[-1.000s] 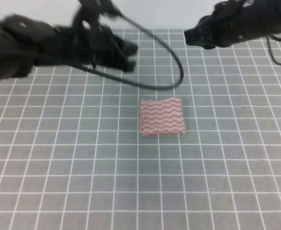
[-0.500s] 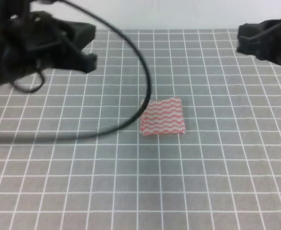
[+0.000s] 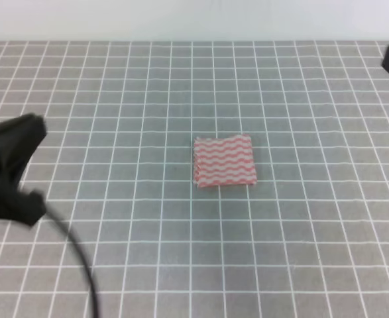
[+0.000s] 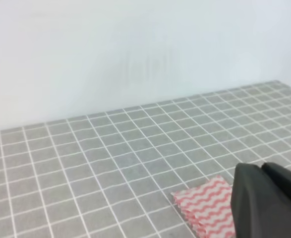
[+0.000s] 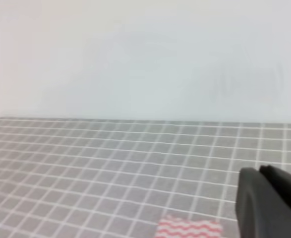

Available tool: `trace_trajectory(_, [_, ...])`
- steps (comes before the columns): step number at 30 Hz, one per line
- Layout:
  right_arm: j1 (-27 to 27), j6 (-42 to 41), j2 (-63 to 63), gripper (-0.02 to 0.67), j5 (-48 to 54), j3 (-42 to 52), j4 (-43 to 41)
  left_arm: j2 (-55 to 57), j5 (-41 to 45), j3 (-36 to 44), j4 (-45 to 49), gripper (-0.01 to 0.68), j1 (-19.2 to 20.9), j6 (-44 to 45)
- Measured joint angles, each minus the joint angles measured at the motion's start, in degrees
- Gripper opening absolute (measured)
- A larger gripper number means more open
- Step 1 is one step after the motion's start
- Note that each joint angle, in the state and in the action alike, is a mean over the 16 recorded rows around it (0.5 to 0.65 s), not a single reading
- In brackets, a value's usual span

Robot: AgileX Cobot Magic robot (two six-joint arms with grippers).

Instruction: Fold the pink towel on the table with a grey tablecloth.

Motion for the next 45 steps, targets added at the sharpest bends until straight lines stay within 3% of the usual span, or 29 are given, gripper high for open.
trace_trajectory(12, [0.00,-0.34,-12.32,-0.017,3.41,7.32,1.50,-11.07,-0.24,8.19,-0.10,-0.002,0.01,-1.13])
trace_trajectory(38, [0.00,-0.35,-14.82,-0.017,11.54,8.81,-1.47,-11.74,0.99,8.80,-0.13,-0.002,-0.01,-1.20])
trace_trajectory(45, [0.00,-0.33,-14.99,-0.017,15.24,10.06,-5.91,-11.74,0.98,8.80,-0.13,-0.002,-0.01,-1.20])
